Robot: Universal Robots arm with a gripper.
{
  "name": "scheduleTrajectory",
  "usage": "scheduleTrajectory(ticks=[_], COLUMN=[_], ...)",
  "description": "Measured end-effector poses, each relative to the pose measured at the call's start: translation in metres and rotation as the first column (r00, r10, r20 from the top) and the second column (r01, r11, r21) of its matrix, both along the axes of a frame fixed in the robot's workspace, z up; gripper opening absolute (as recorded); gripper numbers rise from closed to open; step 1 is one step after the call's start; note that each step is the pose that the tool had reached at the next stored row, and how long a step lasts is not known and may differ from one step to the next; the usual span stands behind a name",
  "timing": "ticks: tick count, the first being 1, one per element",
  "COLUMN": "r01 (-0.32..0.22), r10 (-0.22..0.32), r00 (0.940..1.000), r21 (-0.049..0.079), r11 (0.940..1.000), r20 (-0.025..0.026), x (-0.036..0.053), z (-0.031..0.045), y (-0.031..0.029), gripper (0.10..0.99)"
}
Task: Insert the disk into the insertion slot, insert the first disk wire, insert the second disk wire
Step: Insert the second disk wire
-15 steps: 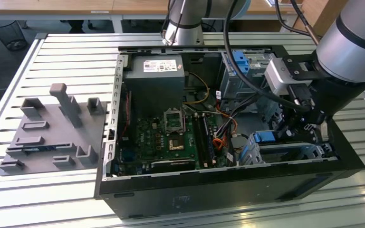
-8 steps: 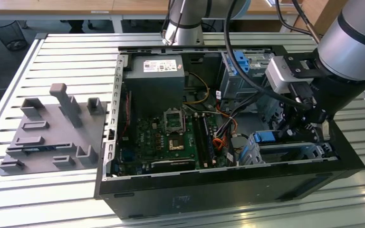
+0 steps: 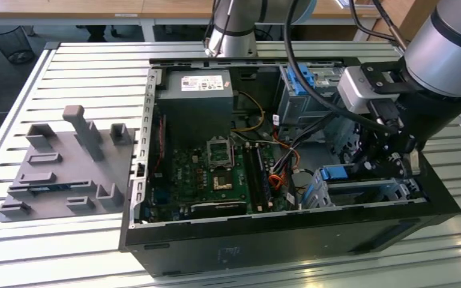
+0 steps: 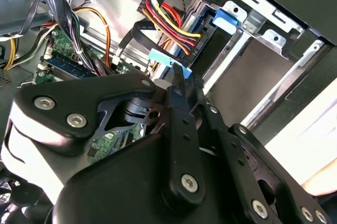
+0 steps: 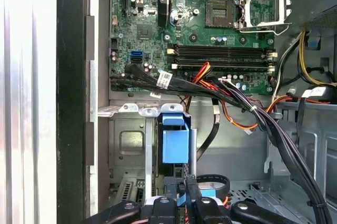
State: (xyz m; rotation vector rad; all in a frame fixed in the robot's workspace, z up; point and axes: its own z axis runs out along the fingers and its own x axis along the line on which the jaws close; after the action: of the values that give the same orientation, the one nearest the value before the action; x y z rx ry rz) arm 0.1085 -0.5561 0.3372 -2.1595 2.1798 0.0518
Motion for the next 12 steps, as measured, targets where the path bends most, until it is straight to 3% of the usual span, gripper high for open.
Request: scheduleTrajectory(ticks=[3,7,12], r01=[0.000,0.000,0.000], r10=[0.000,0.000,0.000], r00=[1.0000,1.0000,1.0000], r21=[-0.002,-0.003,-0.004], r11=[1.0000,1.0000,1.0000], r20=[-0.0017,-0.0039,-0.0061], x=[0.0001,0.0003,0.0004], z=[0.0023,0.0050,0.0077], y=[0.0000,0.0000,0.0000], gripper=[0.224,0.106,0.106])
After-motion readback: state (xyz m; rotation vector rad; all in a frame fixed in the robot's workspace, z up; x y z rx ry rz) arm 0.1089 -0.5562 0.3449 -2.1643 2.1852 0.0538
